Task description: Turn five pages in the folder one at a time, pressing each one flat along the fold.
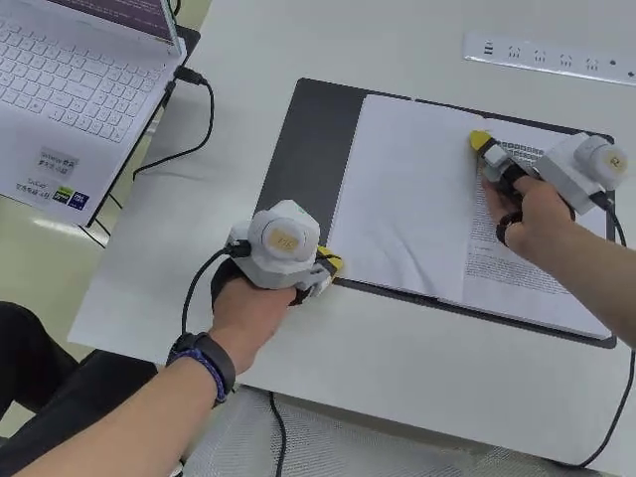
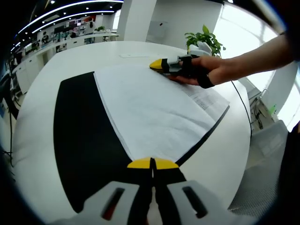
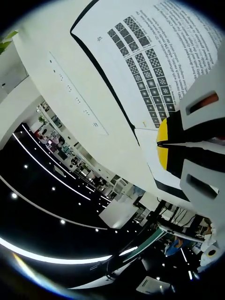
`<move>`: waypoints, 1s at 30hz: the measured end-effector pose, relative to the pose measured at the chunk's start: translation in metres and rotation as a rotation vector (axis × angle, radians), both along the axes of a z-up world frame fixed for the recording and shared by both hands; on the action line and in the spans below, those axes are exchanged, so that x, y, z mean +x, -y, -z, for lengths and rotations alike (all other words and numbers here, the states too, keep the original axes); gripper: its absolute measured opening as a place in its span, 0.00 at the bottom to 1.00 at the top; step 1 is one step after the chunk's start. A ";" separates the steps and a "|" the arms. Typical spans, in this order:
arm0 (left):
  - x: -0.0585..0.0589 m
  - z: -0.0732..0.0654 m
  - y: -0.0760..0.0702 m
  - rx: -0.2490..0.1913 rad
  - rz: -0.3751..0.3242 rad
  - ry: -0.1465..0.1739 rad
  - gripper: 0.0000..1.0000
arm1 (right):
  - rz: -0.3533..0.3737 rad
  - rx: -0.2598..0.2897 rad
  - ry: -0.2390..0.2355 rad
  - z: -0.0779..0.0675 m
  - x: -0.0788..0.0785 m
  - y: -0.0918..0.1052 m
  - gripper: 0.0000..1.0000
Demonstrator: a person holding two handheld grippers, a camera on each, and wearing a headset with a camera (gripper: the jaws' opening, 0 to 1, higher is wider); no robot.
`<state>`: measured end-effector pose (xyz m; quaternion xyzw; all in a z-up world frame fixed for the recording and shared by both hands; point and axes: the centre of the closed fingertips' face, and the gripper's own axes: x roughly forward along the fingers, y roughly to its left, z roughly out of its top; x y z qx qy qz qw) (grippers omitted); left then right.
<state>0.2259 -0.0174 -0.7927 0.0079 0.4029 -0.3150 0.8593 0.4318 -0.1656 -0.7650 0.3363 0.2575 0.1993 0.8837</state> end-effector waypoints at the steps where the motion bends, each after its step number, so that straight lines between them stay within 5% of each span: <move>1: 0.000 0.000 0.000 -0.001 0.001 0.002 0.00 | -0.001 0.001 0.000 0.000 -0.003 0.000 0.00; 3: 0.000 0.000 0.000 -0.004 0.002 0.006 0.00 | -0.007 0.000 -0.001 0.000 0.002 0.000 0.00; 13: 0.001 0.000 0.000 -0.012 0.004 0.020 0.00 | -0.019 0.009 -0.001 -0.007 -0.036 -0.006 0.00; 30: -0.001 0.000 0.001 -0.019 0.002 0.037 0.00 | -0.021 0.040 -0.003 -0.003 -0.078 0.001 0.00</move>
